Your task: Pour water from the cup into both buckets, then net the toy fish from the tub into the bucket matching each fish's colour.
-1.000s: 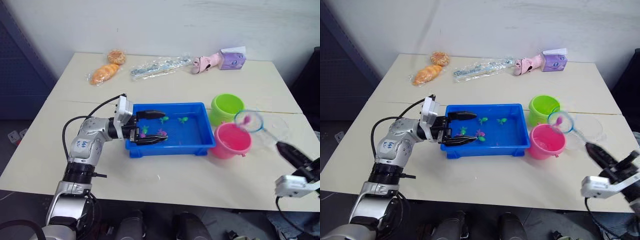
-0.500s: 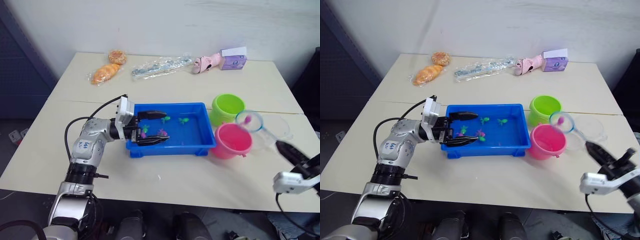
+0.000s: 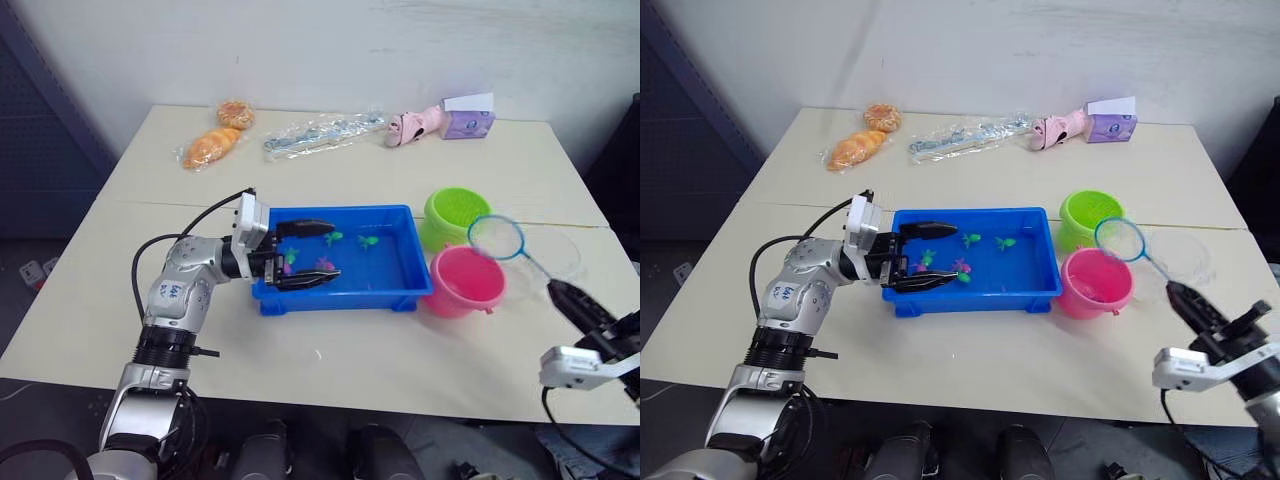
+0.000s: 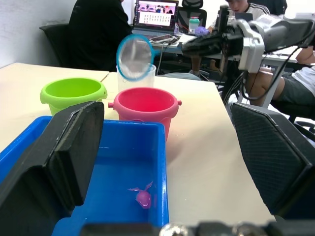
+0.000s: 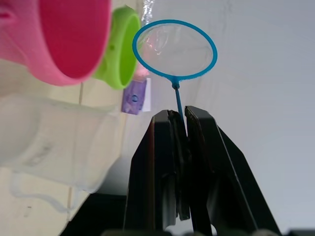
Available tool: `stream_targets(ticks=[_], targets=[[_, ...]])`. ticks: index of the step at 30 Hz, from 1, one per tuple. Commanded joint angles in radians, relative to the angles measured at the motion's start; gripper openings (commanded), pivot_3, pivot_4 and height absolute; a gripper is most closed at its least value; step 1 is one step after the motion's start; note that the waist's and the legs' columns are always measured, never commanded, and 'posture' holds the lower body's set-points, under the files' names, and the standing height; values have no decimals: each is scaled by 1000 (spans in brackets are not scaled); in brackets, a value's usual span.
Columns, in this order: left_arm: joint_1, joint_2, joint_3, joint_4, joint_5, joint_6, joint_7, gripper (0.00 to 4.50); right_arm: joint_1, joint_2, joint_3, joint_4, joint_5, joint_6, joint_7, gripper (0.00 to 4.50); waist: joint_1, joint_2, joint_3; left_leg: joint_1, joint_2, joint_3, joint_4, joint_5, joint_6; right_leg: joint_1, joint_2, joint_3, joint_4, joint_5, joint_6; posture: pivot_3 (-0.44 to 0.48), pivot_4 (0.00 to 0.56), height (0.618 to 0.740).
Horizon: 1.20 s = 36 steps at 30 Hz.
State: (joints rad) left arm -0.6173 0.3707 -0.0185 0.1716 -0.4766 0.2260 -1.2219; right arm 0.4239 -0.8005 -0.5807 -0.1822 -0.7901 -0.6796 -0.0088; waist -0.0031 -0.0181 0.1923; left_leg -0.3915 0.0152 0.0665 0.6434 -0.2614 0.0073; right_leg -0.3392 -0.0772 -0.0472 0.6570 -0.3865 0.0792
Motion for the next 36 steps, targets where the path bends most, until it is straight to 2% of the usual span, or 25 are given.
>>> stream_targets(ticks=[1,4,6,10,13,16,20,24,28,36], targets=[[2,17,20,-24,-10,-13,4,4415,-14,2,-29,-56,144,8,17,0,-2,0,0,0,0,0,0,0,0,0,0,0,0,0,0,0,150,740],[15,46,33,-26,-12,-10,-6,4415,-68,-38,16,-115,337,38,118,0,-13,0,0,1,1,0,0,0,0,0,1,0,0,0,0,0,150,740],[25,76,49,-20,-16,-7,-14,4415,-131,-84,95,-157,530,118,245,0,-31,1,0,1,1,0,0,0,0,0,1,0,1,0,0,0,150,740],[36,150,83,20,-15,-18,-48,4415,-309,-136,238,-214,783,357,438,0,-27,0,1,2,2,-1,0,0,0,1,1,-1,1,0,0,0,150,740],[46,214,113,66,-5,-44,-74,4415,-465,-151,372,-238,878,567,569,0,-25,-1,1,1,2,-1,0,0,1,0,0,-1,2,0,0,0,150,740],[57,264,135,110,6,-77,-90,4415,-575,-142,474,-226,948,677,688,0,-22,-1,1,0,2,-2,1,-1,2,0,0,-2,2,0,0,0,150,740],[87,298,156,116,6,-89,-94,4415,-658,-184,586,-143,869,686,814,0,-14,-1,1,-4,0,-4,3,-4,6,-1,-3,-4,0,0,0,0,150,740],[130,302,164,66,-7,-71,-81,4415,-764,-240,670,-10,771,568,923,0,-16,0,1,-8,-2,-3,6,-6,10,-4,-6,-4,-2,1,2,0,150,740],[181,298,172,13,-17,-63,-68,4415,-908,-205,731,134,717,503,971,0,-25,0,1,-9,-2,-3,6,-6,9,-4,-6,-4,-2,1,2,0,150,740],[225,307,160,-36,-1,-82,-82,4415,-1087,-180,859,324,617,338,1117,0,-28,0,2,-9,-1,-3,6,-5,8,-6,-5,-5,-1,1,2,0,150,740]])
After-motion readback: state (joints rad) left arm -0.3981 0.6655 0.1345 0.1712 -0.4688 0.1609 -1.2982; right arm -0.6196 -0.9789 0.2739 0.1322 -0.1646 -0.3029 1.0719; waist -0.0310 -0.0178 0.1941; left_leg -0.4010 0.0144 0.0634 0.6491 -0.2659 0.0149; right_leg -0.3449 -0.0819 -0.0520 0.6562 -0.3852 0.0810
